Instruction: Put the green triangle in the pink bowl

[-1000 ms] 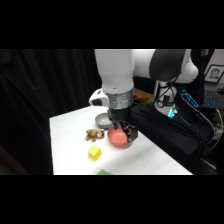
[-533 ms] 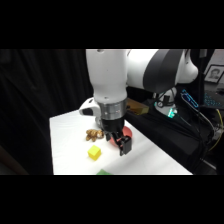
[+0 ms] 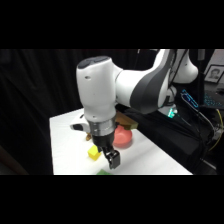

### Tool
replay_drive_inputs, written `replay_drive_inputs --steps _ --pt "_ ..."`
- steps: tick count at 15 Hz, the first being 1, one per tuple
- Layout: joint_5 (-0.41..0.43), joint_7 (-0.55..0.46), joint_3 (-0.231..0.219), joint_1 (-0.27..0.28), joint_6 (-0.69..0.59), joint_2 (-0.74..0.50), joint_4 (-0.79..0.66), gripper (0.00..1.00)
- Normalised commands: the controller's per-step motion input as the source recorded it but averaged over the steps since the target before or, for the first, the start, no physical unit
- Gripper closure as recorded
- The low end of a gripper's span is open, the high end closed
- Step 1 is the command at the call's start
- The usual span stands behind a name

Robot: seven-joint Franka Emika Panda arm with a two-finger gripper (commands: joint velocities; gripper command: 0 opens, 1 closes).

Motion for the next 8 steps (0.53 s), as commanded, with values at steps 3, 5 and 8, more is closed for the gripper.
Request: replay_drive_inputs --steps 3,5,8 --pt "0.023 -0.09 -0.028 0.002 0.18 0.23 0.18 0.0" --pt "0.034 -0.04 -0.038 0.019 0.18 0.25 0.22 0.0" --pt "0.041 -0.01 -0.048 0.03 0.13 0.25 0.25 0.0"
